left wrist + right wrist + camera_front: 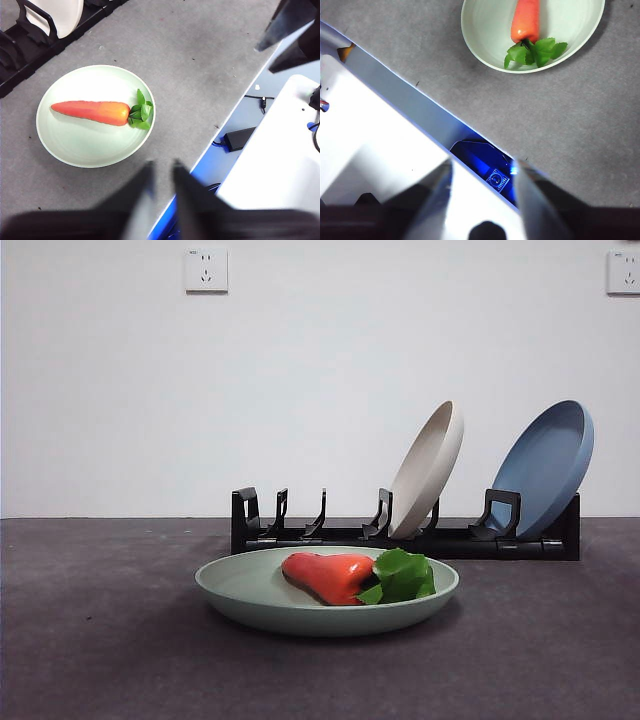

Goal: Take the green plate from the plate rack,put the plate on the table,take the carrot from the table,put the carrot in the plate

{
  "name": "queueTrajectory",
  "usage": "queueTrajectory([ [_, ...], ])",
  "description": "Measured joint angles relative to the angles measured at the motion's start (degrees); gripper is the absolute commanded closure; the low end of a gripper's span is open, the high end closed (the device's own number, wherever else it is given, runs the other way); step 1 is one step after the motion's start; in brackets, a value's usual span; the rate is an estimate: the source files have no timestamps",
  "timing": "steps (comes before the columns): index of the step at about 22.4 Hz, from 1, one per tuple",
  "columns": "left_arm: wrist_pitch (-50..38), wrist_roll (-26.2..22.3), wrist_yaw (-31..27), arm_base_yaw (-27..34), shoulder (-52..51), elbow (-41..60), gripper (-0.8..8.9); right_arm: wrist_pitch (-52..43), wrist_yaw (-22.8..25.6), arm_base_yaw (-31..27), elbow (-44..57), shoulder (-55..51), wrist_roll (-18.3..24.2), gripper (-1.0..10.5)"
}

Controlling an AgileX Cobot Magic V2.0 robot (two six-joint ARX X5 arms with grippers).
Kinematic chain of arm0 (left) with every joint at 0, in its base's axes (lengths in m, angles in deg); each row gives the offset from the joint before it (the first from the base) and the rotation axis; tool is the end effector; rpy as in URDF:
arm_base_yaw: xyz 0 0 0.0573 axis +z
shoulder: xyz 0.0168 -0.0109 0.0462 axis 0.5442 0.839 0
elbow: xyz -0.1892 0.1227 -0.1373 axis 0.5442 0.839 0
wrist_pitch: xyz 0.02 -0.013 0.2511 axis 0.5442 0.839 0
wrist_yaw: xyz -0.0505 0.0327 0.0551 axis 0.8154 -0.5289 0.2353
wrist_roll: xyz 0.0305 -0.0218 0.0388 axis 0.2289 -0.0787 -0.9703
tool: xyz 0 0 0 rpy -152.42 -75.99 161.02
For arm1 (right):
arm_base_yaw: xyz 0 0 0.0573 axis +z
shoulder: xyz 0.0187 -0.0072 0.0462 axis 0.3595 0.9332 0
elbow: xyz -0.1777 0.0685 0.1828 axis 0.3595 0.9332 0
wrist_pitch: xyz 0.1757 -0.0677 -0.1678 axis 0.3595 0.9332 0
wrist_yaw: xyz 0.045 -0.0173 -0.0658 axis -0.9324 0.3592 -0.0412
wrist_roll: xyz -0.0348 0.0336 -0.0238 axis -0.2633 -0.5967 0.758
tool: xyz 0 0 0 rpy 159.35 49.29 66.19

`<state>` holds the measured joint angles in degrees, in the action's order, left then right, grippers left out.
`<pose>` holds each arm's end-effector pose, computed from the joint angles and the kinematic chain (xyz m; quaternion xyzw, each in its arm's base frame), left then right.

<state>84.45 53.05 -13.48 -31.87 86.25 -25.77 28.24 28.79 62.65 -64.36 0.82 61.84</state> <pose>0.0771 -0.1524 0.3590 0.1275 0.3230 -0.3987 0.8488 0.0895 0.0875 0.3068 -0.0349 0.4634 0.3603 0.8088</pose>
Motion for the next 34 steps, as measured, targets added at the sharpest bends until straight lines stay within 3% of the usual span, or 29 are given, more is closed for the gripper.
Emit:
queueTrajectory([
  [19, 0.1, 0.1, -0.2, 0.0, 0.0, 0.0, 8.17, 0.0, 0.0, 0.0, 0.0, 0.0, 0.1, 9.5],
  [22, -3.1, -2.3, -4.8, 1.4, -0.2, 0.0, 8.17, 0.0, 0.0, 0.0, 0.0, 0.0, 0.1, 9.5],
  [24, -9.4, -5.9, -8.7, 4.2, -0.9, 0.0, 8.17, 0.0, 0.0, 0.0, 0.0, 0.0, 0.1, 9.5],
  [26, -15.8, -9.7, -8.7, 7.9, -1.7, 0.0, 8.17, 0.0, 0.0, 0.0, 0.0, 0.0, 0.1, 9.5],
  [30, -27.4, -16.1, -3.3, 19.1, -4.1, 0.0, 8.17, 0.0, 0.0, 0.0, 0.0, 0.0, 0.1, 9.5],
  [34, -31.3, -18.4, 5.2, 31.9, -6.8, 0.7, 8.17, 0.0, 0.0, 0.0, 0.0, 0.0, 0.1, 9.5],
])
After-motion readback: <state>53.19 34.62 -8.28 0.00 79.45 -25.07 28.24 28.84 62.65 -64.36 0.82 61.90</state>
